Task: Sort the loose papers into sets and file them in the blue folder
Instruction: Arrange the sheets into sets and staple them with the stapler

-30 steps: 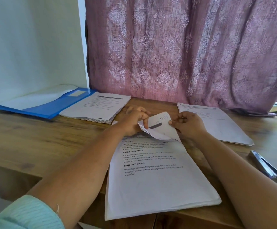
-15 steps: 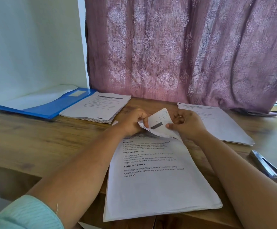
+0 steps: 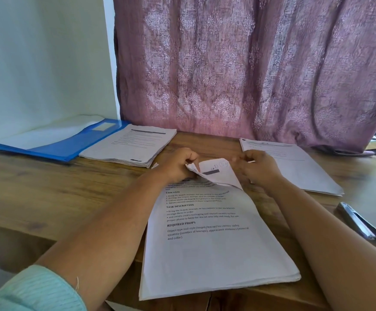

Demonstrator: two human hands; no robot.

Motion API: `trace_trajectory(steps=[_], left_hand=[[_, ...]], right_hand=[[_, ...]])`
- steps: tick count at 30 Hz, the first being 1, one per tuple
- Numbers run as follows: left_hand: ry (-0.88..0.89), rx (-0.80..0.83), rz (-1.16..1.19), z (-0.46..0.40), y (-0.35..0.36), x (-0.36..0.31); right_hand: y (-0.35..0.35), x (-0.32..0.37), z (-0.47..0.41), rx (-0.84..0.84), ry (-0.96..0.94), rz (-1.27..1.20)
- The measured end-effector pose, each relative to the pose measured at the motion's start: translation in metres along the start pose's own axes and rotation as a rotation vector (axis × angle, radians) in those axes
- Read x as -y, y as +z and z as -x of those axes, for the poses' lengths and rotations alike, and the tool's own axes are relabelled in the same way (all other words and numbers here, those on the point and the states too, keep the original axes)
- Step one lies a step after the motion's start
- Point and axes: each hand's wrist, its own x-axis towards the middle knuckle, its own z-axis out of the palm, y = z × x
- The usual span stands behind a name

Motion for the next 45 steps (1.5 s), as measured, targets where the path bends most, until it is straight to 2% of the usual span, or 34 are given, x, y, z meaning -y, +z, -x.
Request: trace_trajectory(steps=[2,5,9,11,13,16,18,19,20,21,23,24,26,28,31,35,39,43,45], left_hand=[[0.004,-0.015,-0.004,0.0,0.0,0.001],[0.014,-0.019,0.012,0.0,0.002,0.002],[0.013,-0.024,-0.002,-0.004,0.002,0.005],[-0.025,-0.062,-0.008,-0.005,0.003,0.005],[-0.05,-0.082,-0.007,-0.005,0.003,0.006],[-0.036,-0.056,-0.007,-0.003,0.002,0.004],[-0.077,-0.041,0.029,-0.001,0.001,-0.002],[-0.073,-0.047,0.015,-0.003,0.002,-0.002],[-0.072,-0.045,-0.016,-0.004,0.003,0.0],[-0.071,-0.048,-0.016,-0.003,0.003,-0.001],[-0.052,-0.043,-0.017,-0.002,0.003,0.0],[-0.035,-0.039,-0.021,-0.001,0.002,0.0],[-0.015,-0.032,-0.019,0.0,0.001,0.001],[-0.002,-0.044,-0.027,0.0,0.001,0.0],[0.005,-0.039,-0.027,0.0,0.001,0.001],[0.001,-0.037,-0.021,-0.002,0.002,0.004],[-0.059,-0.046,-0.104,-0.003,0.003,0.001],[-0.136,0.033,-0.077,0.0,0.002,-0.002],[-0.159,0.058,-0.102,-0.001,0.002,0.001]], right_hand=[[-0.001,-0.004,-0.001,0.068,0.022,0.183],[0.002,-0.002,-0.001,0.158,0.081,0.1],[0.006,0.002,0.001,0.109,0.021,0.081],[0.004,0.004,0.004,0.151,-0.022,-0.021],[0.002,0.007,0.011,0.325,-0.047,-0.2],[0.0,0.011,0.018,0.605,-0.051,-0.325],[0.0,0.013,0.017,0.567,0.01,-0.38],[0.0,0.011,0.014,0.461,0.05,-0.372],[0.0,0.007,0.009,0.321,0.063,-0.283],[-0.001,0.002,0.004,0.173,0.041,-0.096],[-0.001,-0.004,-0.002,0.029,0.014,0.205],[0.0,-0.007,-0.005,0.048,0.061,0.206],[0.002,-0.012,-0.009,0.148,0.183,0.047],[0.004,-0.013,-0.011,0.205,0.191,0.003],[0.007,-0.01,-0.009,0.198,0.174,0.076],[0.005,-0.01,-0.007,0.224,0.28,-0.177],[0.001,-0.004,-0.001,0.353,0.3,-0.342],[-0.006,0.008,0.008,0.492,0.252,-0.448],[-0.016,0.01,0.01,0.629,0.251,-0.373]])
